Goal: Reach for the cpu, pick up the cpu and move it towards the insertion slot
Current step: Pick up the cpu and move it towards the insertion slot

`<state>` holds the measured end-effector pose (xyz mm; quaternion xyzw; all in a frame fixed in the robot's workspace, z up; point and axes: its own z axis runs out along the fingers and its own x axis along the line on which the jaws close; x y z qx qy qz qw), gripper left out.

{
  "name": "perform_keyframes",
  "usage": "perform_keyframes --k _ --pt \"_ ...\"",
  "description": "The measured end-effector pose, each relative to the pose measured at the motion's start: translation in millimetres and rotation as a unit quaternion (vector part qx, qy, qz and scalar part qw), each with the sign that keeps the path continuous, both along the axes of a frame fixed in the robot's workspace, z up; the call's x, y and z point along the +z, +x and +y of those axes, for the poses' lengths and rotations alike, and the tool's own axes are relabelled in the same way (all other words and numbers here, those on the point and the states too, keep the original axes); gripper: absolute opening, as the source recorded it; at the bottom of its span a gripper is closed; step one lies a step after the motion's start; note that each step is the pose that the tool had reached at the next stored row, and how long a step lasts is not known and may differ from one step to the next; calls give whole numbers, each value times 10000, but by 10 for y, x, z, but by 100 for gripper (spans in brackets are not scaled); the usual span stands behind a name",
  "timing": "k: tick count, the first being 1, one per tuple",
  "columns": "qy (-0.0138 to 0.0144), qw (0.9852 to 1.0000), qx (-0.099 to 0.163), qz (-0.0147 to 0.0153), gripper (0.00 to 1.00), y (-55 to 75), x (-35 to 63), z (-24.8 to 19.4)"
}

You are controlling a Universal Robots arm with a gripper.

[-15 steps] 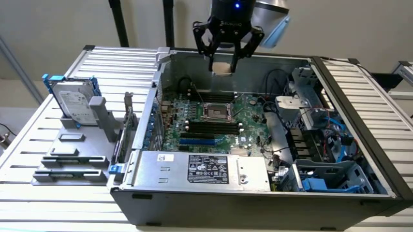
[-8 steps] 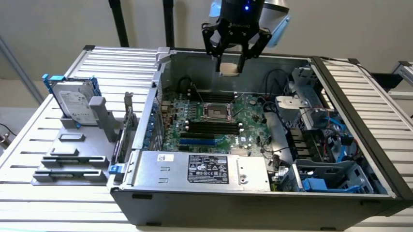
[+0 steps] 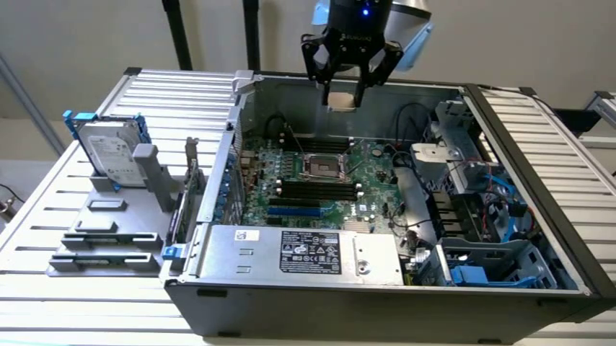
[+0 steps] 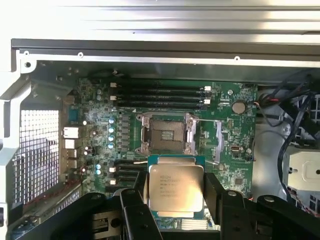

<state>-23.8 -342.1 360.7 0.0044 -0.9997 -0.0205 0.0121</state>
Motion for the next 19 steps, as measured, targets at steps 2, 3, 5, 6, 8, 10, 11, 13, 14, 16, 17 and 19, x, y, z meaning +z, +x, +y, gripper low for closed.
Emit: perform_keyframes --k 2,3,5,6,8,10,11,13,14,16,17,19 --pt "-1 10000 -1 -5 55 -12 -2 36" --pt "-1 10000 -3 -6 55 -21 -3 43" --pt "-2 10000 -9 -7 55 -41 -4 57" --pt "-4 10000 -14 -7 55 -52 -4 64" --pt "-6 10000 -26 -7 55 -63 -5 71" --pt "-8 10000 -27 -7 55 -63 -5 71" --pt "-7 10000 -28 -7 55 -63 -5 71" --pt "-7 10000 -28 -7 55 -63 -6 72" --pt "-7 10000 -28 -7 55 -63 -6 72" --pt "-7 10000 -28 -7 55 -63 -6 72" --pt "-7 10000 -28 -7 55 -63 -5 72" --pt "-7 10000 -28 -7 55 -63 -5 72"
